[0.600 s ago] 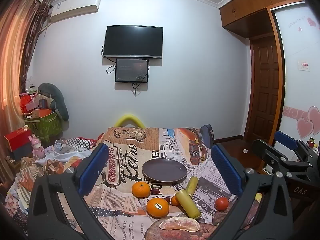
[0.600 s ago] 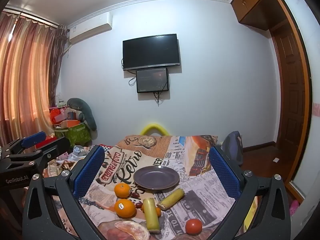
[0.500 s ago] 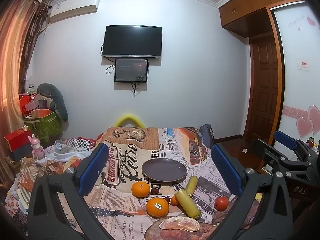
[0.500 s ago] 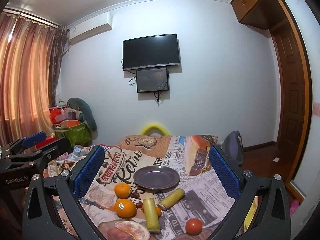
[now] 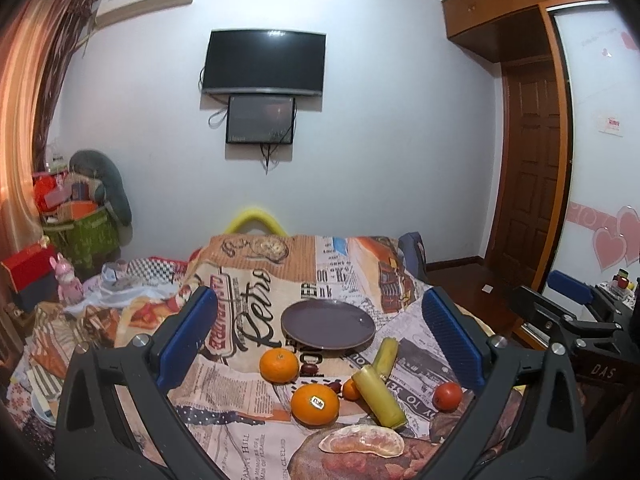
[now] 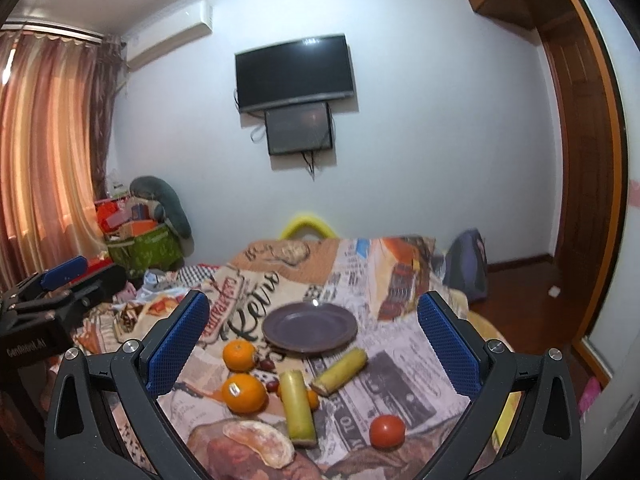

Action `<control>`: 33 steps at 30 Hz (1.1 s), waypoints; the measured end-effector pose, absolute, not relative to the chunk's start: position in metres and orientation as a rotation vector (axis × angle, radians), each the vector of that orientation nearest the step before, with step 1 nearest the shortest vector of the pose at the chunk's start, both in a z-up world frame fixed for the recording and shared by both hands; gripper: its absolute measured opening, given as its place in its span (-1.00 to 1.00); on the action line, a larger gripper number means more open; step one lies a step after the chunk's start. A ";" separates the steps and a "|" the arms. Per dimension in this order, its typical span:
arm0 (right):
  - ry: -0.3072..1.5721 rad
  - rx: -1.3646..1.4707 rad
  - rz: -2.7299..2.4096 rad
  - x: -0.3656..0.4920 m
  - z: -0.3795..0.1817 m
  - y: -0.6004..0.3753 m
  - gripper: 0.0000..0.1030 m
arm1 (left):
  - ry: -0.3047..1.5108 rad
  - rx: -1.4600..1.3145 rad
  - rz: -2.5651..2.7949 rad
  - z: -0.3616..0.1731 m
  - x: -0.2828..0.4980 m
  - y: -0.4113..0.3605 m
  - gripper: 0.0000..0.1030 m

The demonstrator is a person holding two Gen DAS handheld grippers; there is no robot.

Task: Organize fruits
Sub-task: 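Move both grippers toward the fruit near the dark plate, then grasp the Dole orange with the left gripper while the right gripper grasps the tomato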

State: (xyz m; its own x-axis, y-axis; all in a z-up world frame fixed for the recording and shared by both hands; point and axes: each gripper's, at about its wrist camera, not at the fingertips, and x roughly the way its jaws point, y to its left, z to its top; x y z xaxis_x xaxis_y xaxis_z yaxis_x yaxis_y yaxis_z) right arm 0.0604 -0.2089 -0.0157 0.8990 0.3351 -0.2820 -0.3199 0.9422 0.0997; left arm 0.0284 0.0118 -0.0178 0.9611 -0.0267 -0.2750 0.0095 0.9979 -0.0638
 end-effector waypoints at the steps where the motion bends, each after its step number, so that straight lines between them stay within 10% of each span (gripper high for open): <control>1: 0.320 0.053 0.322 0.063 -0.020 -0.212 1.00 | 0.297 -0.069 -0.015 -0.021 0.034 0.015 0.86; 12: 0.583 0.123 0.245 0.108 -0.066 -0.245 0.58 | 0.511 -0.057 -0.021 -0.072 0.090 0.032 0.63; 33: 0.958 0.136 0.222 0.163 -0.169 -0.251 0.39 | 0.901 -0.063 -0.110 -0.185 0.165 0.020 0.63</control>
State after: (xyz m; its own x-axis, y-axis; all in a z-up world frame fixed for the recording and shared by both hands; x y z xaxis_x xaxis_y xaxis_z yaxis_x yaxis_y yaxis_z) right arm 0.1630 -0.2511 -0.1694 0.5544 0.2477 -0.7945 -0.1276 0.9687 0.2129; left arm 0.1654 0.0201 -0.1849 0.6158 -0.1222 -0.7783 0.0690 0.9925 -0.1012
